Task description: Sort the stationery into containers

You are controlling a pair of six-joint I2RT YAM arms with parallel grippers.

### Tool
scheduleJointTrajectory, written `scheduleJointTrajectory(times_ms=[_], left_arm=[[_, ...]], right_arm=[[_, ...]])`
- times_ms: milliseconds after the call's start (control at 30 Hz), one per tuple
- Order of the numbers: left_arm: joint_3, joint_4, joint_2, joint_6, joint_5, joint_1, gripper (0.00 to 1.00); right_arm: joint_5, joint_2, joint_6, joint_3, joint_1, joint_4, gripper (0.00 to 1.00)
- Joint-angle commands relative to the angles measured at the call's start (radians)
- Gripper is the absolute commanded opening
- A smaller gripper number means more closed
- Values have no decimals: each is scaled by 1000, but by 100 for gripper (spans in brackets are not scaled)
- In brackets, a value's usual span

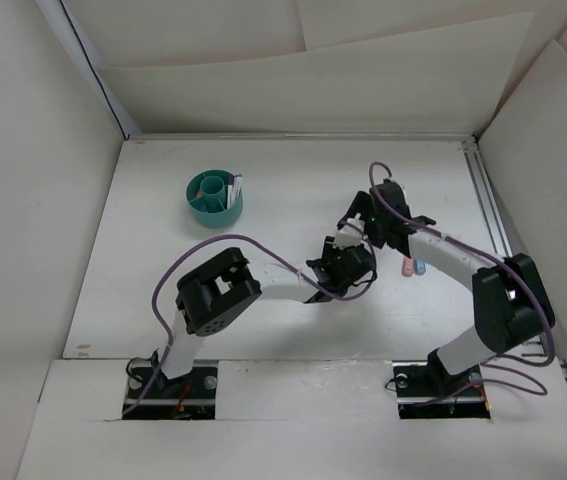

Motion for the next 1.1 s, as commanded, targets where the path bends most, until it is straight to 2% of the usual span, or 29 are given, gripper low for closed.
scheduleJointTrajectory(times_ms=[0,300,533,600,733,833,867,967,1000,1067], left_arm=[[-39,-29,-102,-5,-34,31,0],[-105,-173,-349,-27,55,94,0],[-92,-319,-481,-45,110,178,0],[-34,-374,-503,-54,110,200,0],[73,-523,-560,-54,162,308,0],[150,-597,-615,-44,249,456,0],[179,-621,-626,-30,274,536,0],[314,-712,-626,-10,358,644,0],[354,-738,-591,16,378,710,0],[495,-839,-538,41,466,775,2]], right_arm=[[0,-132,-33,21,2,-20,79],[45,-326,-118,67,-75,-106,82],[-29,-383,-160,67,-172,-106,84],[-52,-384,-161,55,-187,-93,84],[-78,-394,-170,24,-227,-60,84],[-104,-403,-170,-4,-236,-31,84],[-118,-403,-170,-16,-236,-31,84],[-136,-414,-170,-37,-236,-11,84],[-136,-414,-161,-37,-236,-11,84],[-136,-414,-161,-37,-236,-1,84]])
